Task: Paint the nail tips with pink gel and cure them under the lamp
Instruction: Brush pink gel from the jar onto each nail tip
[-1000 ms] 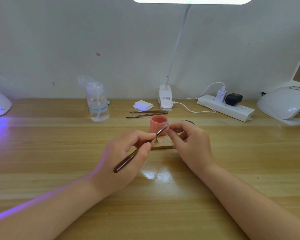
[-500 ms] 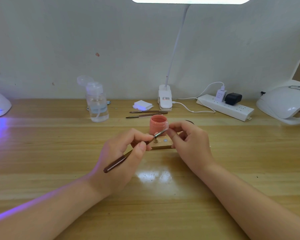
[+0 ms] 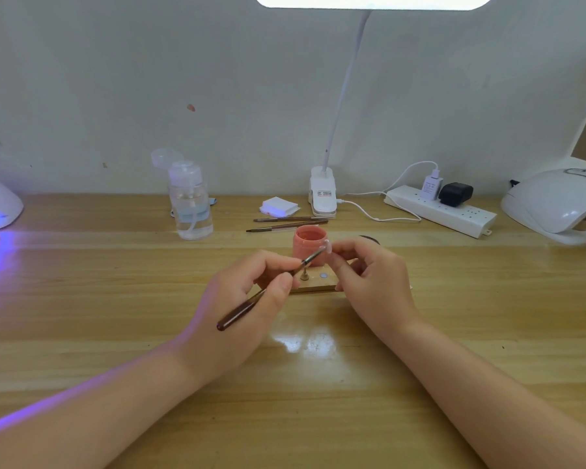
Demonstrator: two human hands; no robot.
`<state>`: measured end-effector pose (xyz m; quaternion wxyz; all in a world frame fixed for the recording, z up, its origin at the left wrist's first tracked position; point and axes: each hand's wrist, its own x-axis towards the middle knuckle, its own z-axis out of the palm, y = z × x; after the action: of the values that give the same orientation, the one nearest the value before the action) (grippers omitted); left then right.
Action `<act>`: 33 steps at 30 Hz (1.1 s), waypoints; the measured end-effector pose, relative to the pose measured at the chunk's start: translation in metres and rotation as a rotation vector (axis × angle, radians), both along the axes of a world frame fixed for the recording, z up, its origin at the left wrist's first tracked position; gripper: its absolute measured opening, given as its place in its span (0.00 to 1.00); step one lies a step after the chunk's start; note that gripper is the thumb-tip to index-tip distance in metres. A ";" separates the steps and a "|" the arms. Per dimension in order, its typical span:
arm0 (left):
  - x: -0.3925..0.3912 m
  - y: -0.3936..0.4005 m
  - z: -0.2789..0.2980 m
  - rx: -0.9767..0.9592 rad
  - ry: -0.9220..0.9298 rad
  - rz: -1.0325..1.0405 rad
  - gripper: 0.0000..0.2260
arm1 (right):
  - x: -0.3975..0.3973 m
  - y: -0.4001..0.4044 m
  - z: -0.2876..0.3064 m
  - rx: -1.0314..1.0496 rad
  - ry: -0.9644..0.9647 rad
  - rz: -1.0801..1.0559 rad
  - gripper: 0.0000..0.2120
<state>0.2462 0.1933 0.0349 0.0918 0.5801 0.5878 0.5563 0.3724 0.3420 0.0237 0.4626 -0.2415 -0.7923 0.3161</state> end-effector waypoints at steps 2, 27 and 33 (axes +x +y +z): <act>-0.001 -0.002 0.002 0.009 -0.039 -0.008 0.08 | 0.000 0.001 0.000 -0.027 -0.001 -0.021 0.09; -0.029 0.123 0.074 -0.560 0.304 0.317 0.08 | -0.004 0.006 -0.007 -0.006 -0.062 -0.087 0.02; -0.036 0.123 0.070 -0.522 0.168 0.331 0.07 | -0.005 0.006 -0.008 0.015 -0.065 -0.092 0.01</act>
<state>0.2102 0.3163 0.1046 0.0967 0.4775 0.8026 0.3443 0.3677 0.3481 0.0158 0.4524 -0.2846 -0.7972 0.2806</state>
